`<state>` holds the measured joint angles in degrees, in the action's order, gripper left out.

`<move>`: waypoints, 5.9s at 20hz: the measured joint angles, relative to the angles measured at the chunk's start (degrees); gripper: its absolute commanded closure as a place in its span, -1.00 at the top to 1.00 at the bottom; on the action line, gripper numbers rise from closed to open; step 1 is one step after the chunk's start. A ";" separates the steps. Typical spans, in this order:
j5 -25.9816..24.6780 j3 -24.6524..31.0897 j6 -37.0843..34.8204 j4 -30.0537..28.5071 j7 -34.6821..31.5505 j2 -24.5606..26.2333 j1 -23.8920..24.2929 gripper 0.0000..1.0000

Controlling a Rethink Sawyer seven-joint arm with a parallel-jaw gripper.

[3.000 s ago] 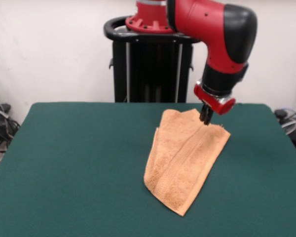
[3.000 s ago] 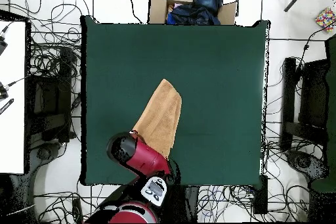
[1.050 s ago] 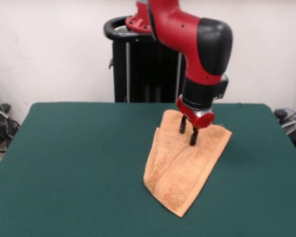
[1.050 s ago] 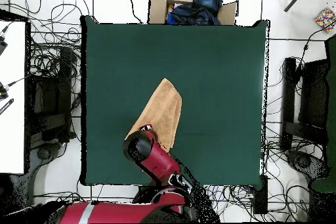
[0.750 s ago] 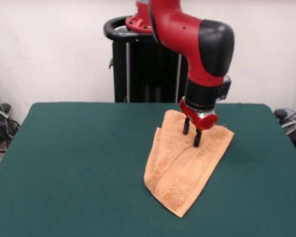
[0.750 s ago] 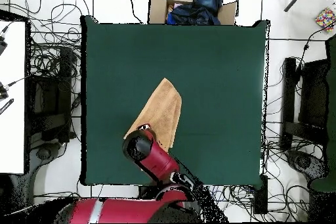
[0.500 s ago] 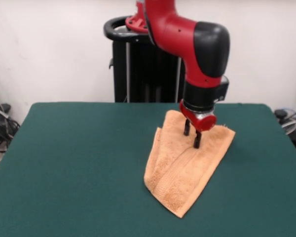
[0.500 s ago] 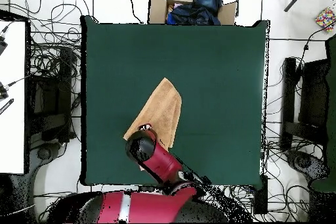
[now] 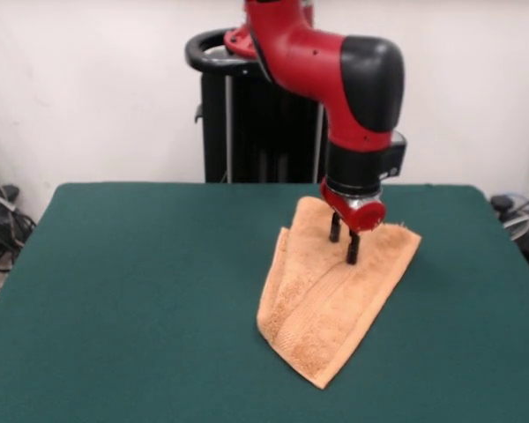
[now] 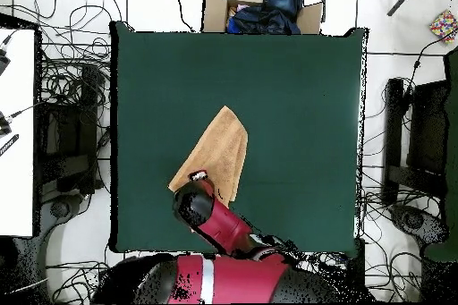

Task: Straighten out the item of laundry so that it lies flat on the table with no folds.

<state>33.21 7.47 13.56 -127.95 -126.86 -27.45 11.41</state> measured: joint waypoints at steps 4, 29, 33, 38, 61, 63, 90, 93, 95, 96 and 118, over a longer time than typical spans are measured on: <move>1.79 -2.05 -0.21 0.32 -0.01 -0.55 -3.74 1.00; 2.14 7.55 5.14 -2.11 -9.10 0.06 2.31 1.00; 2.07 7.70 5.89 -2.34 -9.95 0.04 2.18 1.00; 5.29 3.00 3.44 -1.20 -9.96 -0.90 -3.94 1.00; -29.44 -26.87 -35.22 16.08 -7.36 -6.84 -16.12 1.00; -31.46 -26.86 -34.59 16.49 -7.36 -7.69 -14.19 1.00; -53.77 -7.72 -32.20 19.43 -4.21 -3.94 13.74 1.00; -53.78 -6.92 -32.20 18.82 -4.21 -3.73 13.54 1.00; -53.78 -6.63 -32.20 18.57 -4.21 -3.84 13.53 1.00; -53.78 -6.42 -32.20 18.46 -4.21 -3.93 13.53 1.00; -51.62 -5.86 -28.24 15.20 -4.21 -4.39 7.26 1.00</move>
<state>-18.41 1.61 -14.68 -112.76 -131.07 -31.84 18.67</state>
